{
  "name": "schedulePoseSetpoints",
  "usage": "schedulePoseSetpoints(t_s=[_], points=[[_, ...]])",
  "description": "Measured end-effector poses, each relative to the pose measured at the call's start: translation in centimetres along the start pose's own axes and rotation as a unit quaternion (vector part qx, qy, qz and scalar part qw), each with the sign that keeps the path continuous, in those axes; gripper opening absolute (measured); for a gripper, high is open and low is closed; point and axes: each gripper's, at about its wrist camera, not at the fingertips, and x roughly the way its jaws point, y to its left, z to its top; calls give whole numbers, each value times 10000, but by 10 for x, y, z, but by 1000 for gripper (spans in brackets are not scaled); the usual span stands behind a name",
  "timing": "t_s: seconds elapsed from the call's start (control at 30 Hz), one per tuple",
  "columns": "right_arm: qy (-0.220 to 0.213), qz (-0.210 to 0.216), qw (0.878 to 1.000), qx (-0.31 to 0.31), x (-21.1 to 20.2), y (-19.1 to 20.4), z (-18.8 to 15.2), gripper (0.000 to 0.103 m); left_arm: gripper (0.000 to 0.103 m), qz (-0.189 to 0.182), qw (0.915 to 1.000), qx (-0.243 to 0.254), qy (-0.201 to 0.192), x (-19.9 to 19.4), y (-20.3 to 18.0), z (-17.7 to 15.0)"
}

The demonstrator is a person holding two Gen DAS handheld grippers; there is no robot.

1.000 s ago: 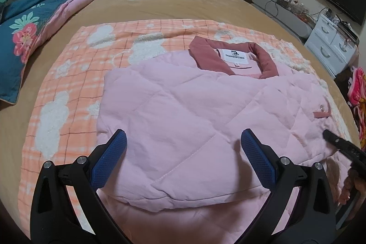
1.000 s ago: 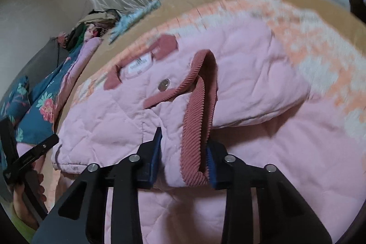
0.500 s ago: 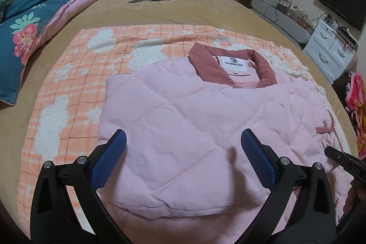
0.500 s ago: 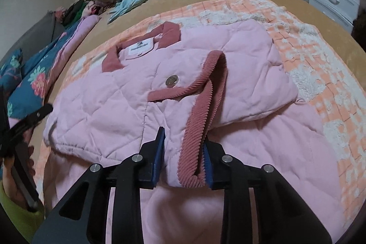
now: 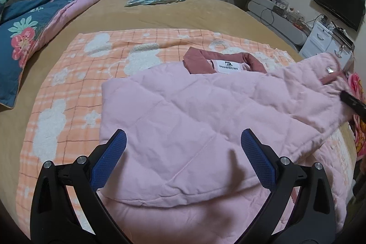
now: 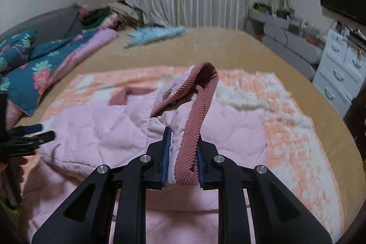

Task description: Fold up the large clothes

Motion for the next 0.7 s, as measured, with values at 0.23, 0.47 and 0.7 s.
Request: schedulePoseSetpoints(t_s=[0.23, 0.47, 0.7], points=[[543, -214, 9979, 263, 45, -16, -31, 19, 94, -18, 10000, 66, 35, 9, -7, -4], [694, -486, 9958, 334, 47, -25, -52, 62, 94, -82, 9993, 362, 72, 16, -24, -11], [251, -439, 9982, 309, 23, -24, -37, 86, 94, -88, 9984, 418, 363, 32, -27, -18]])
